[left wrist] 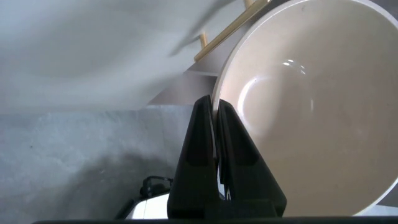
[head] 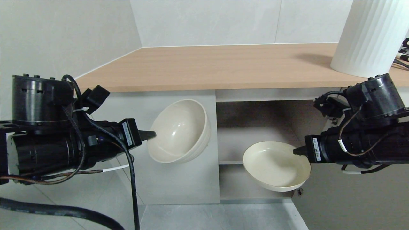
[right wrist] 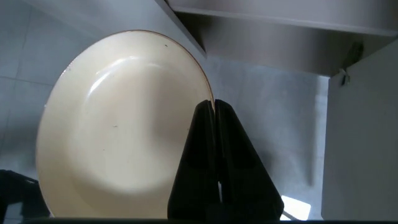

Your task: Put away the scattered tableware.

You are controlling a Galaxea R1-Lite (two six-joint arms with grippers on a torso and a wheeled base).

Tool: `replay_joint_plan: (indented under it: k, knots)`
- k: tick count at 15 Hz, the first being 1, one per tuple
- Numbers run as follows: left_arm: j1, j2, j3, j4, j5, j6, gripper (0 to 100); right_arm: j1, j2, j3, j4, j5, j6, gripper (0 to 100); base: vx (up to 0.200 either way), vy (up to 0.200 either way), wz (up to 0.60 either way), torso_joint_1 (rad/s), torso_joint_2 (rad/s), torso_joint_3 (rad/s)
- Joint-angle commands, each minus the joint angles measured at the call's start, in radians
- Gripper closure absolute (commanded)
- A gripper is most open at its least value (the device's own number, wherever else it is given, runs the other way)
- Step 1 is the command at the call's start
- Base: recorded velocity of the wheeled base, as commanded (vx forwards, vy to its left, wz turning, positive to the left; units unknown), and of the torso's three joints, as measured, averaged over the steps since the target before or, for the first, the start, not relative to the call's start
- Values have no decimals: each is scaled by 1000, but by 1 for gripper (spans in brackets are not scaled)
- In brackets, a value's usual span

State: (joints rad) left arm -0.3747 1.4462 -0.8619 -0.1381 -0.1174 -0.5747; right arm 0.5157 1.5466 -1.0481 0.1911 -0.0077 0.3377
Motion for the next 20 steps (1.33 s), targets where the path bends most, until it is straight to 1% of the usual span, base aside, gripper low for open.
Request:
replay_joint_plan:
  k: [1,4,7,9,11,12,13,15,20]
  knots:
    - [-6,31,3,0,1,-1,100,0,69,-1,-27,0,1,100,0,0,0,0,0,0]
    - [-7,36,3,0,2,1,100,-2,152,-7,-81,0,7,100,0,0,0,0,0,0]
    - [-7,37,3,0,2,1,100,-14,265,-10,-182,-2,14,100,0,0,0,0,0,0]
    - [-7,42,3,0,2,1,100,-22,328,-20,-231,-9,50,100,0,0,0,0,0,0]
    - [-7,43,3,0,2,1,100,-29,423,-35,-349,-58,106,100,0,0,0,0,0,0]
    - [-7,43,3,0,2,1,100,-31,437,-33,-375,-72,110,100,0,0,0,0,0,0]
    - [-7,43,1,0,2,1,100,-49,491,-36,-472,-110,119,100,0,0,0,0,0,0]
    - [-7,46,3,0,2,1,100,-82,567,-41,-570,-141,118,100,0,0,0,0,0,0]
    - [-7,51,1,0,4,-1,100,-114,724,-139,-657,-235,127,100,0,0,0,0,0,0]
